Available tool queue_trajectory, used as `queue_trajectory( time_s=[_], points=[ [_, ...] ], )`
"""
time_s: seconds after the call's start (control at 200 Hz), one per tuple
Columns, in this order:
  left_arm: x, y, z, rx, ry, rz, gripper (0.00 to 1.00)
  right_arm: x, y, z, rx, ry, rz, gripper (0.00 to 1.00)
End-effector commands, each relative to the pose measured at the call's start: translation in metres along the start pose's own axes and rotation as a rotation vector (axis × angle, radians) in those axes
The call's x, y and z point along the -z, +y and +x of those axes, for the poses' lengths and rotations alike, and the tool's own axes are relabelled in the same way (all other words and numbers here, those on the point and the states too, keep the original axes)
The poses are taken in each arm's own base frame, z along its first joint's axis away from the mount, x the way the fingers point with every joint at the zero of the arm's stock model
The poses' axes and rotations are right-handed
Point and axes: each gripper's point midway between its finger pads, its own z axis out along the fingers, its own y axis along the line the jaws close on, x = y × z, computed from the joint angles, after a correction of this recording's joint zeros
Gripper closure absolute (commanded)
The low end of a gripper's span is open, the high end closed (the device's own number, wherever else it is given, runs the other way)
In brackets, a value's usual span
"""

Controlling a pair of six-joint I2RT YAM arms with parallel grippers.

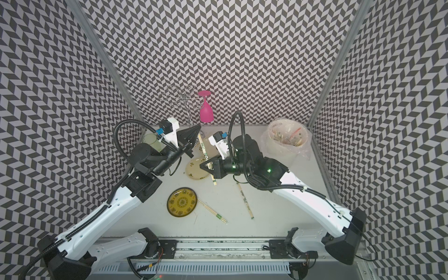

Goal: Remove the packaging of disposable chopsticks
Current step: Remove the packet bag from the disposable chopsticks.

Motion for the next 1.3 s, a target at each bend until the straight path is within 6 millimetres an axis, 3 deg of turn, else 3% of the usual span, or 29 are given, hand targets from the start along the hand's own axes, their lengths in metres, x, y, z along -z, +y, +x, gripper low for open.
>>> queue_trajectory(
  time_s=[0.0, 0.145, 0.32, 0.496, 0.706, 0.881, 1.071, 1.086, 1.116, 1.137, 1.207, 1.292],
  points=[
    [0.000, -0.039, 0.065, 0.115, 0.226, 0.178, 1.00, 0.032, 0.042, -0.111, 0.165, -0.427, -0.112, 1.00],
    [-0.002, -0.041, 0.067, 0.132, 0.228, 0.195, 1.00, 0.023, 0.037, -0.120, 0.175, -0.430, -0.124, 1.00],
    [0.005, -0.024, 0.053, 0.126, 0.172, 0.151, 1.00, 0.018, 0.029, -0.107, 0.198, -0.391, -0.108, 1.00],
    [0.020, -0.015, 0.025, 0.161, 0.080, 0.219, 1.00, 0.028, -0.017, -0.087, 0.172, -0.394, 0.048, 1.00],
    [0.032, -0.042, 0.013, 0.172, 0.094, 0.429, 1.00, 0.057, -0.072, -0.098, 0.151, -0.448, 0.208, 1.00],
    [0.040, -0.065, 0.015, 0.197, 0.124, 0.579, 1.00, 0.069, -0.078, -0.112, 0.166, -0.492, 0.245, 1.00],
    [0.043, -0.066, 0.010, 0.170, 0.111, 0.581, 1.00, 0.071, -0.068, -0.111, 0.223, -0.494, 0.204, 1.00],
    [0.043, -0.064, 0.009, 0.167, 0.107, 0.571, 0.92, 0.070, -0.066, -0.109, 0.234, -0.488, 0.190, 1.00],
    [0.043, -0.059, 0.007, 0.159, 0.100, 0.546, 0.63, 0.068, -0.061, -0.104, 0.257, -0.474, 0.163, 1.00],
    [0.043, -0.056, 0.005, 0.153, 0.093, 0.532, 0.50, 0.065, -0.059, -0.100, 0.275, -0.460, 0.149, 1.00],
    [0.047, -0.045, -0.003, 0.131, 0.066, 0.492, 0.44, 0.057, -0.053, -0.082, 0.330, -0.398, 0.115, 1.00],
    [0.054, -0.025, -0.013, 0.114, 0.039, 0.421, 0.23, 0.052, -0.054, -0.055, 0.392, -0.324, 0.108, 1.00]
  ],
)
